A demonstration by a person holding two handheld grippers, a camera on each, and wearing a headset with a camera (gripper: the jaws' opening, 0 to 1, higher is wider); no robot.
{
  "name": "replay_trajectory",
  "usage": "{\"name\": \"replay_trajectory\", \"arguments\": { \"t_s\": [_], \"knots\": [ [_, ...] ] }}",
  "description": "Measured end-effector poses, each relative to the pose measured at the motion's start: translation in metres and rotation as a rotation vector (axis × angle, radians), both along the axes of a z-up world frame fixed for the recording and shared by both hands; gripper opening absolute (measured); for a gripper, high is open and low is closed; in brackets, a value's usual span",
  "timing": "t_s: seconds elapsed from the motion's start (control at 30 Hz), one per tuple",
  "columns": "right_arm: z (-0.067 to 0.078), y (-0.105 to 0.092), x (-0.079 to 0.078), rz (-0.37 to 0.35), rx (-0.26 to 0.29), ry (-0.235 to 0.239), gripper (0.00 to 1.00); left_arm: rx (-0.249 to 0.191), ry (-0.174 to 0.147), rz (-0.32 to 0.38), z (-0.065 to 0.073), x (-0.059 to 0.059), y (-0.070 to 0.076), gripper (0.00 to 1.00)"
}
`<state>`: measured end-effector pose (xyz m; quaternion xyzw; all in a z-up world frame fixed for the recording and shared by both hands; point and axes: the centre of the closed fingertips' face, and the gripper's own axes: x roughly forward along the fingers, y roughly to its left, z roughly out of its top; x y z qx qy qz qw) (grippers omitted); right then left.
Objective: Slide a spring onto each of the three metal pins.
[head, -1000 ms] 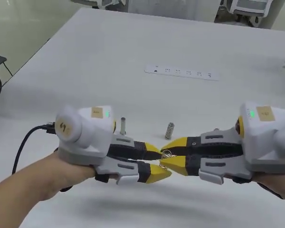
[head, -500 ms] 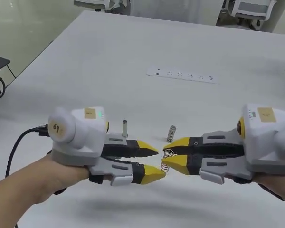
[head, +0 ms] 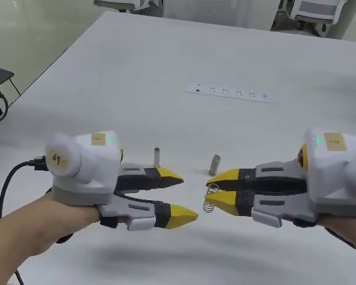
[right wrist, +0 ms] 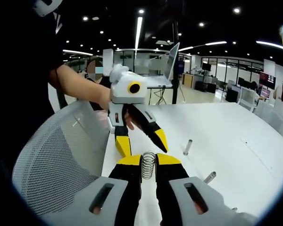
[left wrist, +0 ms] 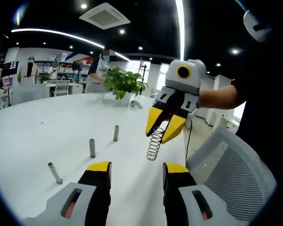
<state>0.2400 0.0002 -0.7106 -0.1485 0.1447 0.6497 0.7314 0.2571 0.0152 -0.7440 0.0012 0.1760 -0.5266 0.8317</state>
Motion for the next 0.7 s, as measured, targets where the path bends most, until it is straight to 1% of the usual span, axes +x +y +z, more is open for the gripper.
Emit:
{"name": "replay_trajectory", "arguments": {
  "t_s": [0.1, 0.3, 0.37, 0.43, 0.6, 0.7],
  "knots": [
    [0.000, -0.001, 0.002, -0.006, 0.000, -0.002, 0.08, 0.002, -0.002, 0.031, 0.000, 0.004, 0.010, 0.43],
    [-0.002, -0.002, 0.005, -0.022, -0.005, -0.010, 0.08, 0.000, -0.010, 0.074, 0.004, 0.008, 0.024, 0.50],
    [-0.002, -0.002, 0.007, -0.027, -0.006, -0.011, 0.08, 0.005, -0.013, 0.088, 0.003, 0.008, 0.029, 0.52],
    [-0.003, -0.003, 0.008, -0.032, -0.007, -0.011, 0.08, 0.012, -0.007, 0.104, 0.001, 0.008, 0.034, 0.53],
    [-0.005, -0.004, 0.010, -0.037, -0.014, -0.014, 0.08, 0.013, -0.005, 0.145, 0.000, 0.007, 0.047, 0.61],
    [-0.006, -0.003, 0.010, -0.037, -0.015, -0.015, 0.08, 0.022, -0.002, 0.176, -0.002, 0.007, 0.057, 0.68]
  ]
}}
